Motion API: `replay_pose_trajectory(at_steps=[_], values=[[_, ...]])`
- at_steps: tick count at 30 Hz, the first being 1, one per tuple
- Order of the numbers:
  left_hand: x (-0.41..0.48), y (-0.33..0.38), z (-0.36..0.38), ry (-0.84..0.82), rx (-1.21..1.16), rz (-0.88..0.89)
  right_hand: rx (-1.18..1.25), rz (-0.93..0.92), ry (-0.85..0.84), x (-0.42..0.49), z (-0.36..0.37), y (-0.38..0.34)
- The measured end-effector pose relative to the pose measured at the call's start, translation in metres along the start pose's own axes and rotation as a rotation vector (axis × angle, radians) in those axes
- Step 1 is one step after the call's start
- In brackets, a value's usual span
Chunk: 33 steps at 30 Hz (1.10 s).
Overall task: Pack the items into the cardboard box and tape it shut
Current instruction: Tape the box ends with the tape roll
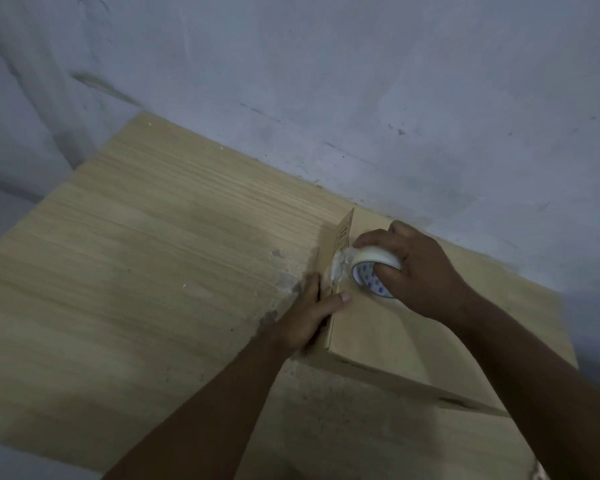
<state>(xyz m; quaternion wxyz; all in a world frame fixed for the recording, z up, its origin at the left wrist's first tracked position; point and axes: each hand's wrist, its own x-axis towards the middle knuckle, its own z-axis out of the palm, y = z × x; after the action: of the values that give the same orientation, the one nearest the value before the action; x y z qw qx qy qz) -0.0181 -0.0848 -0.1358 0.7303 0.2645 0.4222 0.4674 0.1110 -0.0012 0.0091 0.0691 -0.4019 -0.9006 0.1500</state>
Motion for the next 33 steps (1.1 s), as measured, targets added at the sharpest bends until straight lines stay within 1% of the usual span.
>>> replay_pose_trajectory(at_steps=[3, 7, 11, 13, 16, 19, 21, 25, 28, 31, 32, 33], values=[[0.007, 0.008, -0.004, -0.015, 0.047, -0.019, 0.009, 0.003, 0.006, -0.001, 0.001, 0.000], [0.003, 0.015, 0.000, 0.043, 0.173, -0.051, 0.034, 0.003, 0.010, -0.002, 0.001, 0.000], [-0.011, 0.001, 0.010, 0.189, 0.273, 0.091, 0.049, -0.012, 0.020, -0.002, 0.002, 0.003], [-0.018, -0.002, 0.017, 0.195, 0.274, 0.148, 0.056, -0.033, 0.029, -0.003, 0.002, 0.005], [-0.017, 0.006, 0.022, 0.162, 0.300, 0.215, 0.054, -0.050, 0.027, -0.002, 0.004, 0.009], [-0.011, 0.021, 0.021, 0.121, 0.347, 0.236, 0.016, -0.054, 0.001, -0.004, 0.003, 0.013], [-0.008, 0.027, 0.019, 0.072, 0.474, 0.267, -0.031, -0.035, -0.006, -0.004, 0.001, 0.018], [-0.003, 0.039, 0.013, 0.014, 0.875, 0.416, -0.174, -0.054, -0.051, -0.002, -0.006, 0.027], [0.002, 0.048, 0.011, 0.014, 0.992, 0.444, -0.251, -0.056, -0.055, -0.001, -0.007, 0.029], [0.014, 0.059, 0.003, 0.023, 1.223, 0.600, -0.249, -0.056, -0.022, -0.005, -0.004, 0.028], [0.017, 0.064, -0.002, 0.012, 1.290, 0.591, -0.217, -0.042, -0.002, -0.009, -0.002, 0.027], [0.020, 0.069, -0.007, -0.001, 1.332, 0.532, -0.173, -0.015, 0.028, -0.013, 0.002, 0.028]])
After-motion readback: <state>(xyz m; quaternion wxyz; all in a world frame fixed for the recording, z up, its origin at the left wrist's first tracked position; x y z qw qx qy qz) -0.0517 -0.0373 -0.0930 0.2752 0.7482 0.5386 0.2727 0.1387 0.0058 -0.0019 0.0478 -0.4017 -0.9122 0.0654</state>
